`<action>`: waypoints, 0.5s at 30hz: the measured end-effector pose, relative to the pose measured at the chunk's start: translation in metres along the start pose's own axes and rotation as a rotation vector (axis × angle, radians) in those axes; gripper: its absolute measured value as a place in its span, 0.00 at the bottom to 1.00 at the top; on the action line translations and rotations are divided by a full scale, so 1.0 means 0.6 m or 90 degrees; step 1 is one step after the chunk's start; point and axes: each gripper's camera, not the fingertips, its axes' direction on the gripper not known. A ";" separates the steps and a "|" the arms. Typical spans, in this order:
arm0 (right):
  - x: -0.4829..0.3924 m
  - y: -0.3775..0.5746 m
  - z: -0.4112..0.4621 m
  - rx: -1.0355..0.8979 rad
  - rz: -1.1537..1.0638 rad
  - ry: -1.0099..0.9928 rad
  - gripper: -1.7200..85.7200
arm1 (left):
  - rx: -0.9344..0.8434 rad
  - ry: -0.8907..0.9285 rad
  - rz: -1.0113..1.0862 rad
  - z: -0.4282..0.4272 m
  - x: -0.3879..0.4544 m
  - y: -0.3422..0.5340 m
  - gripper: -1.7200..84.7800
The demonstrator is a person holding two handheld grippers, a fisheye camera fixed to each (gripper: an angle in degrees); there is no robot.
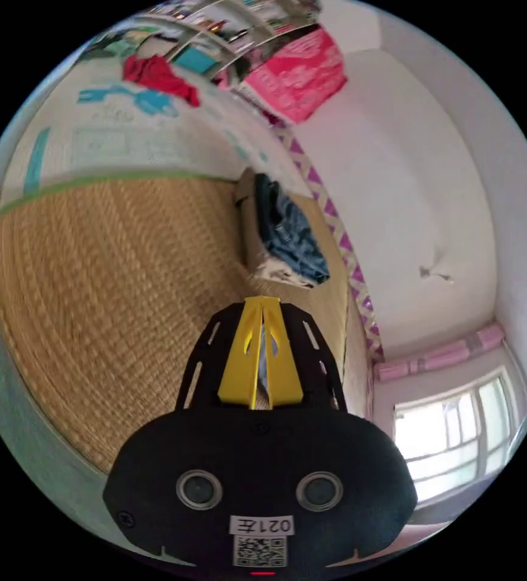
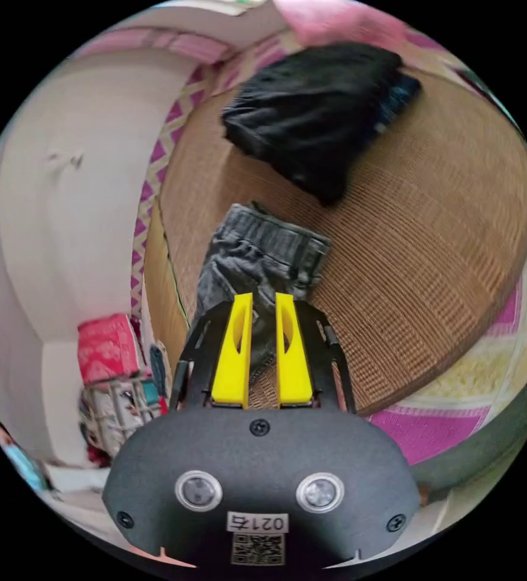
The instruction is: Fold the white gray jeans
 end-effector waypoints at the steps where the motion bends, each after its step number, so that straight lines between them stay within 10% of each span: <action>1: -0.066 -0.006 -0.005 0.006 -0.097 0.018 0.10 | -0.068 -0.005 0.077 0.030 0.047 -0.016 0.03; 8: -0.467 -0.087 0.167 -0.145 -0.677 0.288 0.13 | -0.322 -0.053 0.494 0.288 0.360 0.011 0.09; 15: -0.615 -0.140 0.342 -0.380 -0.958 0.416 0.16 | -0.534 -0.087 0.702 0.546 0.549 0.099 0.12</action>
